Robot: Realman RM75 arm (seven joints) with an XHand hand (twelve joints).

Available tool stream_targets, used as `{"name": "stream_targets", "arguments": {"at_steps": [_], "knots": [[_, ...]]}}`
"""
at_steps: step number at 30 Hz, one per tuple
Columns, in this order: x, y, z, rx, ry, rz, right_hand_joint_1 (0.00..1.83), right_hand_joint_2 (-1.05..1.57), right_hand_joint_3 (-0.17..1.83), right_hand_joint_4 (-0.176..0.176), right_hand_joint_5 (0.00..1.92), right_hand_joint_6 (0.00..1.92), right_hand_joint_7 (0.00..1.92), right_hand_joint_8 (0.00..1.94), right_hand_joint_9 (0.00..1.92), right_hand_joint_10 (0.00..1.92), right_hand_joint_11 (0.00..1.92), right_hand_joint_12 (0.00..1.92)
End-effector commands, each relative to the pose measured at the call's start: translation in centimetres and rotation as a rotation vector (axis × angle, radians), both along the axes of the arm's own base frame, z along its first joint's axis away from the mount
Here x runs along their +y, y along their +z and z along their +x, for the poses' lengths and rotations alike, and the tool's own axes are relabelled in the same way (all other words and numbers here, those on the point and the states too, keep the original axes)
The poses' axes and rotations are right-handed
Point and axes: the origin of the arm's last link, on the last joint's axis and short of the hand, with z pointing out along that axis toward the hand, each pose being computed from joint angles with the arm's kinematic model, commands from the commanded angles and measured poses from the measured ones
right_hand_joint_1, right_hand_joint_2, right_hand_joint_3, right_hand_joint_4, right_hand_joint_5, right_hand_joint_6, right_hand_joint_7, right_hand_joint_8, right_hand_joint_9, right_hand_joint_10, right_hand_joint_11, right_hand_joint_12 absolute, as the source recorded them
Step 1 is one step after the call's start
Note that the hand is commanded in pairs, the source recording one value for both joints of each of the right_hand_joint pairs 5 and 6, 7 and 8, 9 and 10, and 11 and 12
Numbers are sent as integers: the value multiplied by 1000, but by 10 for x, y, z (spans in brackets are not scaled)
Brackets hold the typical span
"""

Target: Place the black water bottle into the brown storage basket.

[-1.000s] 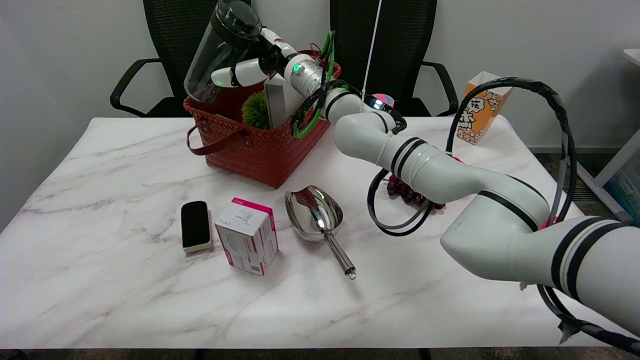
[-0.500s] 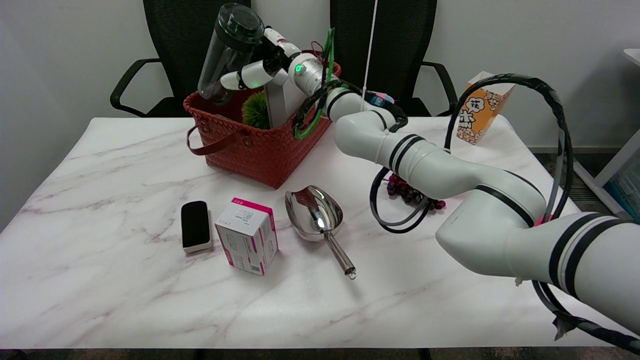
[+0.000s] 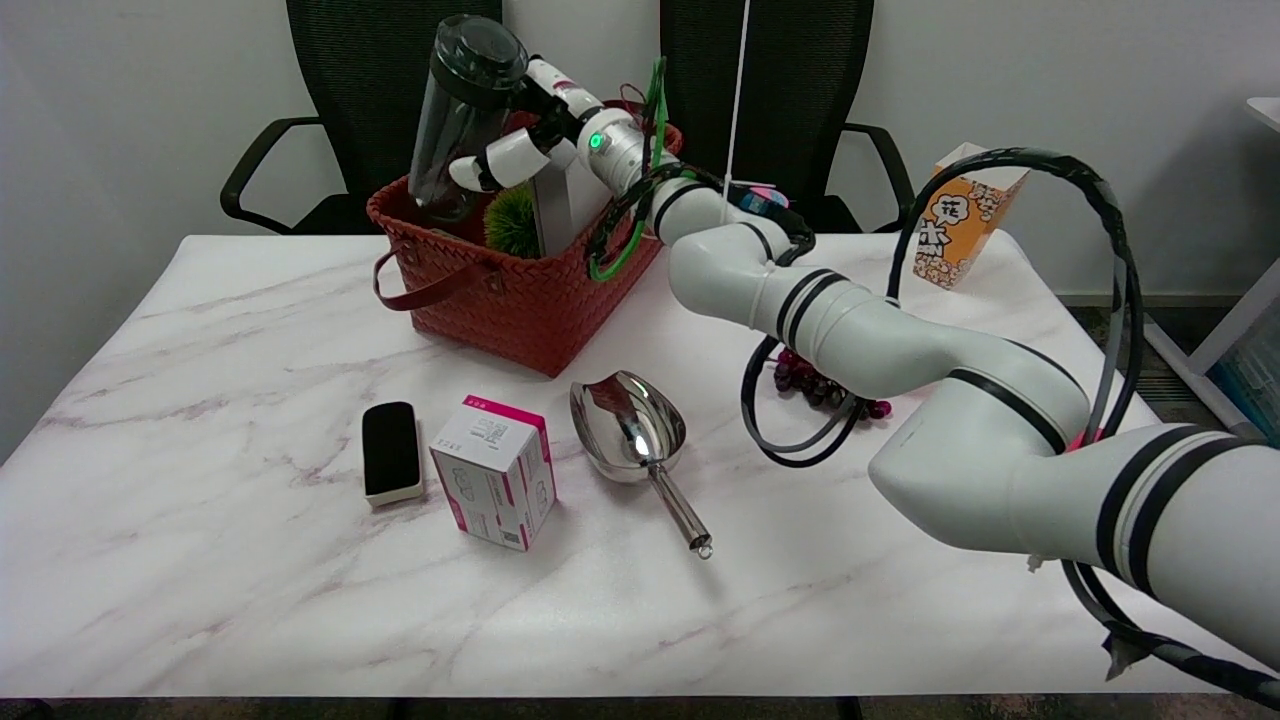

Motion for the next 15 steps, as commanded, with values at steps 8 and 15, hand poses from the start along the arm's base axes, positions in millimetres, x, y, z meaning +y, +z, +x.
{"name": "stream_targets", "arguments": {"at_steps": [8, 15], "knots": [[1, -2, 1, 30, 16, 7, 1094, 87, 788, 0, 450, 450, 233, 233, 17, 17, 0, 0], [1, 0, 5, 26, 28, 5, 1085, 65, 756, 0, 364, 364, 212, 212, 9, 9, 0, 0]]}}
